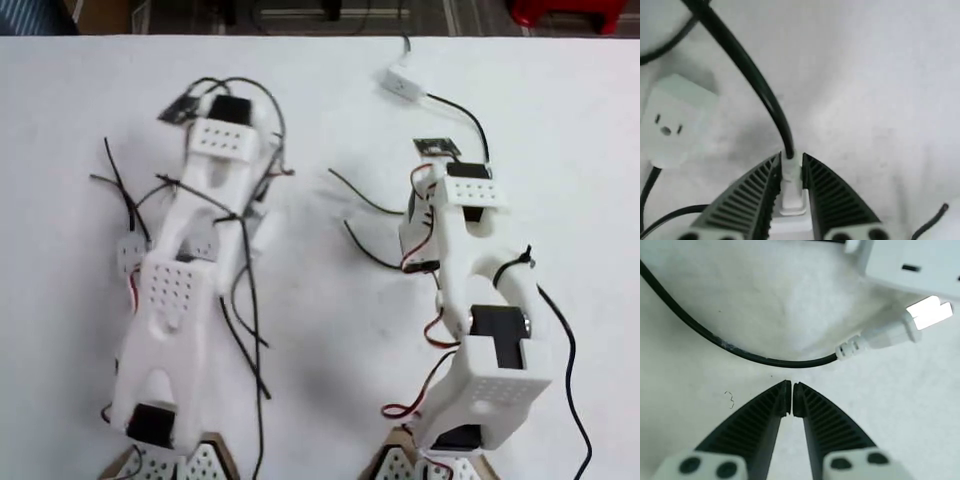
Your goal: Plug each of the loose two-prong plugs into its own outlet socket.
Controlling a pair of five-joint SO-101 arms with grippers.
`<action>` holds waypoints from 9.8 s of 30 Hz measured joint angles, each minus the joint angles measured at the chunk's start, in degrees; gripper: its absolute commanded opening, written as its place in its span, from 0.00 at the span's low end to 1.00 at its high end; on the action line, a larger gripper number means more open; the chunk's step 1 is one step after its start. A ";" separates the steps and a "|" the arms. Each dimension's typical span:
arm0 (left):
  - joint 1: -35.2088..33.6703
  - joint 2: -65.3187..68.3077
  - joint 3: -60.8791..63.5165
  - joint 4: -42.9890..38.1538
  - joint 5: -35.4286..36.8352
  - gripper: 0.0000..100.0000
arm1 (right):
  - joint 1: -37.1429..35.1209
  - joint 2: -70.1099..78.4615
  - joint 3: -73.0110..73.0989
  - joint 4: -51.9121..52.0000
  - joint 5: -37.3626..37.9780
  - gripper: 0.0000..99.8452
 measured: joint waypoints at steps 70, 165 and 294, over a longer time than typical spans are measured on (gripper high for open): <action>-50.20 4.75 -33.76 -3.52 -102.42 0.02 | 0.00 3.52 0.00 -4.13 0.00 0.02; -53.63 -101.36 155.60 -102.33 -89.85 0.02 | -1.32 3.96 1.49 -4.48 0.00 0.02; -56.88 -39.12 72.97 -33.41 -148.22 0.27 | -1.76 6.86 1.05 -5.89 3.87 0.02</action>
